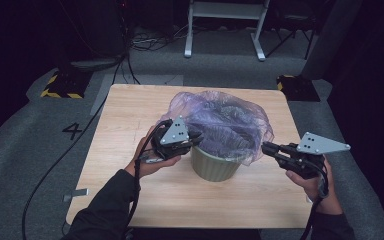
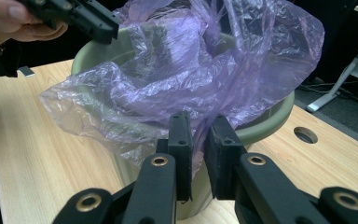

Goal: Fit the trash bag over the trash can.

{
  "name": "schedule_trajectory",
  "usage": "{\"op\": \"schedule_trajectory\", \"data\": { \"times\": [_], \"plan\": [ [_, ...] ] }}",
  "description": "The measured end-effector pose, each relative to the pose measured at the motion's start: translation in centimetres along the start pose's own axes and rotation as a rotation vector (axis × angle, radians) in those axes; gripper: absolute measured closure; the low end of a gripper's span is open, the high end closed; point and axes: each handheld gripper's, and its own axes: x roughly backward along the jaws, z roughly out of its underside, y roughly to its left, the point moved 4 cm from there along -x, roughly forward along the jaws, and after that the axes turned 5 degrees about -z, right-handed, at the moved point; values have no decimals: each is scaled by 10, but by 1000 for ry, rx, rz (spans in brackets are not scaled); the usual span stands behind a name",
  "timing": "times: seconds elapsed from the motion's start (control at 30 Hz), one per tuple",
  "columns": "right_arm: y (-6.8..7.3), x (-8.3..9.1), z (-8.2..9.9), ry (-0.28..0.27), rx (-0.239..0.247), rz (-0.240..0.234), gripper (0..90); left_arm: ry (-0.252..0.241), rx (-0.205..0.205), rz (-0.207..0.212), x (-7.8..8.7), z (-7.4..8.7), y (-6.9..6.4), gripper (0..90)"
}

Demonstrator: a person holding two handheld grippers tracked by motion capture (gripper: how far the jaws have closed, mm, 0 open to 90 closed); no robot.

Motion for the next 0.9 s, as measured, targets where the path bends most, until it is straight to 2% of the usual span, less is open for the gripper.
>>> {"op": "schedule_trajectory", "data": {
  "times": [0.07,0.13,0.23,0.3,0.37,0.47,0.5,0.63,0.7,0.83,0.9],
  "plan": [
    [2,2,2,-7,-5,-8,815,-7,7,-12,3,2,2,896],
    [6,4,4,-7,-13,-20,816,-28,31,9,7,3,1,872],
    [15,4,7,-4,-14,-38,822,-51,20,39,13,-1,-11,598],
    [20,2,8,3,-8,-48,830,-69,5,60,16,-6,-22,479],
    [25,0,8,7,-1,-61,834,-75,-14,57,16,-11,-33,358],
    [32,-3,8,1,3,-73,844,-101,-33,86,13,-18,-49,271],
    [34,-4,8,-1,4,-74,850,-100,-55,89,10,-21,-55,265],
    [38,-6,10,-4,5,-83,863,-73,-96,117,-3,-27,-69,274],
    [40,-6,11,-12,1,-84,876,-54,-101,131,-10,-28,-73,296],
    [43,-3,15,-30,-10,-111,877,-21,-108,159,-20,-27,-75,443],
    [45,-2,17,-32,-12,-118,877,-9,-123,144,-22,-26,-76,571]
  ]
}}
